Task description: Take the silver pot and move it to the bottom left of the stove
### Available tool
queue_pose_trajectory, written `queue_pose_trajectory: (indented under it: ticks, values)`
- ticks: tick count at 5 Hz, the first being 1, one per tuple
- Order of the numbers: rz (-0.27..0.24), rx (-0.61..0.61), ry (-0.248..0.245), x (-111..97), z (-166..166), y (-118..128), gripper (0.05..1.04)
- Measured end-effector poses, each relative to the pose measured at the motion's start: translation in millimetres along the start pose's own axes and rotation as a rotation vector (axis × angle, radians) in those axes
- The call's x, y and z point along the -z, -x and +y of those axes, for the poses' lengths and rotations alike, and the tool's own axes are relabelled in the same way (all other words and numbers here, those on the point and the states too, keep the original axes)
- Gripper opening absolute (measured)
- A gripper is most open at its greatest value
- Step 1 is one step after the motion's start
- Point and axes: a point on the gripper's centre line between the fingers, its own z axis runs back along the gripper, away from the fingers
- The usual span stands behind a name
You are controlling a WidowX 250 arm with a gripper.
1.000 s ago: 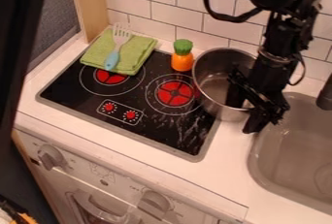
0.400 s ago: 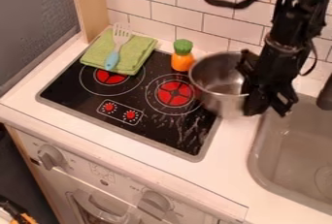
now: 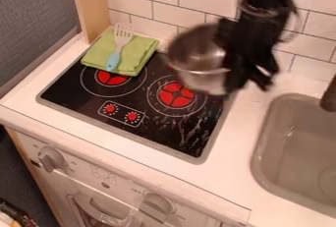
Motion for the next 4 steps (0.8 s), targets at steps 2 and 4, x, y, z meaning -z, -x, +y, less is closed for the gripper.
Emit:
queue_pose_trajectory:
  ticks: [2,4]
  values:
    - [0.168,-0.277,-0.041,25.2,36.7,107.9,0.081]
    - [0.178,-0.506,-0.043,45.1,104.1,166.7,0.081]
